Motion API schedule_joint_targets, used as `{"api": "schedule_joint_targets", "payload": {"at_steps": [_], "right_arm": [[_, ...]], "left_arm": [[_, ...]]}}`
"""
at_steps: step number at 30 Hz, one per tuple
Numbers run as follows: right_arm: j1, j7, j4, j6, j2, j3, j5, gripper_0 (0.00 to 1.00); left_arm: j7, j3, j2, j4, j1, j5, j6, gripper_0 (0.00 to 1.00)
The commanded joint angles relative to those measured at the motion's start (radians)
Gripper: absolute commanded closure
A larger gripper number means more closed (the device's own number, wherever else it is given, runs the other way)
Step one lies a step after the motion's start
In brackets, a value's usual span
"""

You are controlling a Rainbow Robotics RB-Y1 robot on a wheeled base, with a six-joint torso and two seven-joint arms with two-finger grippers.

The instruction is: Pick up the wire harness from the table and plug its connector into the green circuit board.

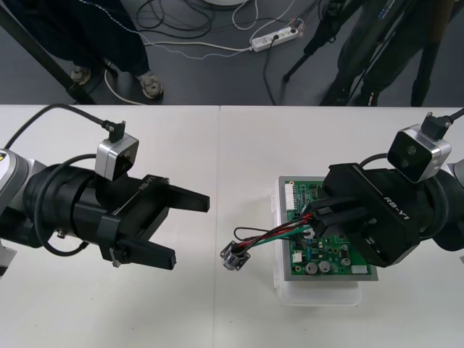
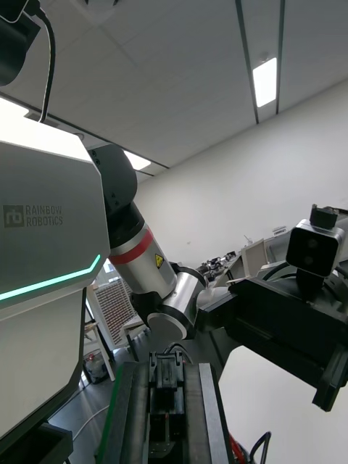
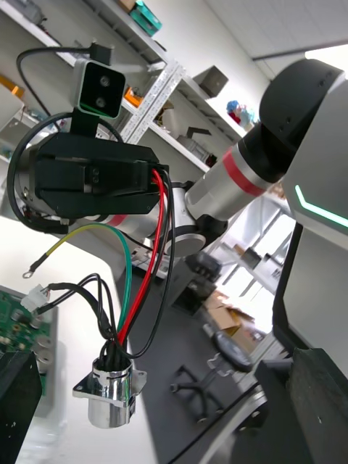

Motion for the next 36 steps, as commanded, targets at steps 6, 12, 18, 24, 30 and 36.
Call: {"api": "schedule_joint_targets", "payload": {"at_steps": [6,12,18,24,30,36], "right_arm": [[0.012,0.031,-0.057,0.071,0.006,-0.032,0.033,1.00],[0.058,0.029,-0.145,0.201,0.006,-0.040,0.096,1.00],[0.105,0.023,-0.238,0.334,0.006,-0.073,0.177,1.00],[0.151,0.016,-0.341,0.433,0.006,-0.122,0.265,1.00],[0.176,0.016,-0.379,0.453,0.006,-0.142,0.283,1.00],[0.176,0.022,-0.407,0.457,0.018,-0.144,0.303,1.00]], "left_arm": [[-0.099,0.011,0.037,-0.039,-0.106,0.016,0.067,0.00],[-0.190,-0.043,0.042,-0.039,-0.129,0.022,0.151,0.00],[-0.263,-0.123,0.082,-0.077,-0.131,0.031,0.286,0.00],[-0.286,-0.153,0.125,-0.128,-0.128,0.033,0.384,0.00],[-0.308,-0.153,0.154,-0.153,-0.124,0.040,0.423,0.00],[-0.328,-0.153,0.183,-0.194,-0.123,0.051,0.476,0.00]]}}
